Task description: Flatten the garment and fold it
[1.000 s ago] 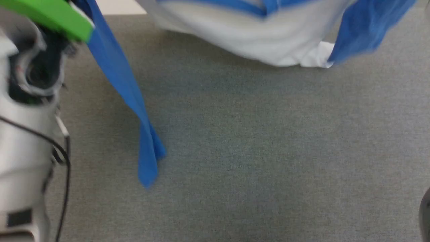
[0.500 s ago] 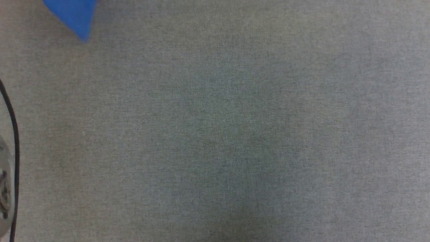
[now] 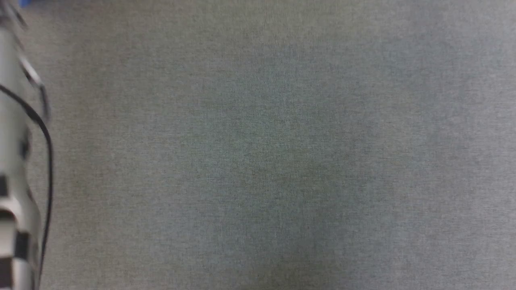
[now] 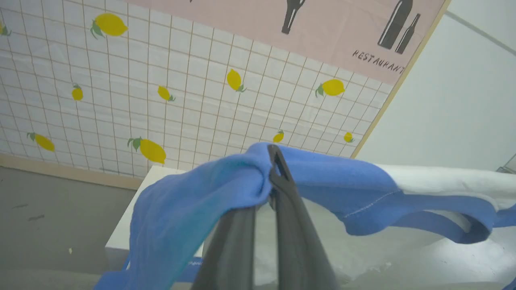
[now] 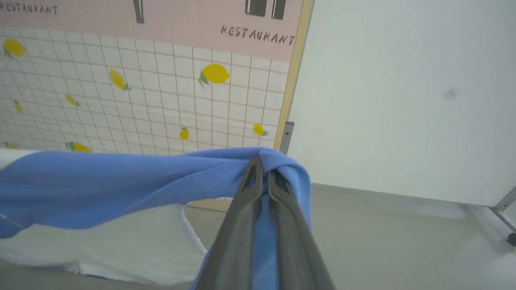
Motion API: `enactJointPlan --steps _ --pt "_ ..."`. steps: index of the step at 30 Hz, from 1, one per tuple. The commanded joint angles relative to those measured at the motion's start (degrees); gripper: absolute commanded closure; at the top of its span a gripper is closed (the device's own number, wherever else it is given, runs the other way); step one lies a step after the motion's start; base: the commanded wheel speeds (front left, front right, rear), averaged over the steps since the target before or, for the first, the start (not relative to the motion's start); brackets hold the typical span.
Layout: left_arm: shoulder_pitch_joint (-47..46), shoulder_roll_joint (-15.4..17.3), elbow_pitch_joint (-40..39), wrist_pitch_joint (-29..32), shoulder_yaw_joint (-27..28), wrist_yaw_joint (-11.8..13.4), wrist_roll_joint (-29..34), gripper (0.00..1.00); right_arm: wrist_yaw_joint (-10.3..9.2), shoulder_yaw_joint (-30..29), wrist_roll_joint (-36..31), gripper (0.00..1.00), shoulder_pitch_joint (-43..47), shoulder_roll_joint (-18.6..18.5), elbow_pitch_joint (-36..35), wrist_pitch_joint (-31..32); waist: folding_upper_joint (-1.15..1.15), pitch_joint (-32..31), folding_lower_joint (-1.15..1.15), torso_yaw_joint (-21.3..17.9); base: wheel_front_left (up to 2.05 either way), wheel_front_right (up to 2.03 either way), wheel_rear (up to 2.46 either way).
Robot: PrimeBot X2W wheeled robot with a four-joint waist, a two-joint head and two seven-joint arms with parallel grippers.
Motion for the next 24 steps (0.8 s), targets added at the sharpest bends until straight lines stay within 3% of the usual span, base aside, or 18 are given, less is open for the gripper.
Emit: enactJointPlan --steps 1,6,11,18,24 --pt "3.57 0.78 0.43 0.8 -0.97 -1.01 0.21 1.0 -0.11 0.9 1.75 1.0 4.1 -0.83 0.48 0.29 0.0 -1.92 -0.01 0.19 0.0 0.0 0.0" --pt "17.19 1.64 -0.97 2.8 -4.37 -2.51 0.37 1.0 -0.11 3.81 8.61 1.0 18.22 -2.9 -1.47 3.08 0.0 -6.51 -0.01 0.6 0.0 0.0 0.0" --pt "32.51 1.94 -7.94 4.94 -6.1 -1.18 -1.08 1.0 -0.11 3.62 14.44 1.0 34.1 -4.67 -9.51 7.91 0.0 -11.33 -0.01 1.06 0.0 0.0 0.0" --pt "54.53 2.87 -21.38 6.52 -4.98 4.1 -4.79 1.0 -0.11 -1.71 16.88 1.0 56.91 -2.96 -25.22 15.29 0.0 -16.41 -0.01 0.79 0.0 0.0 0.0" --pt "67.83 2.73 -31.03 6.53 -3.42 8.66 -7.06 1.0 -0.11 -6.33 16.25 1.0 68.79 1.11 -35.36 19.49 0.0 -19.35 -0.01 1.12 0.0 0.0 0.0"
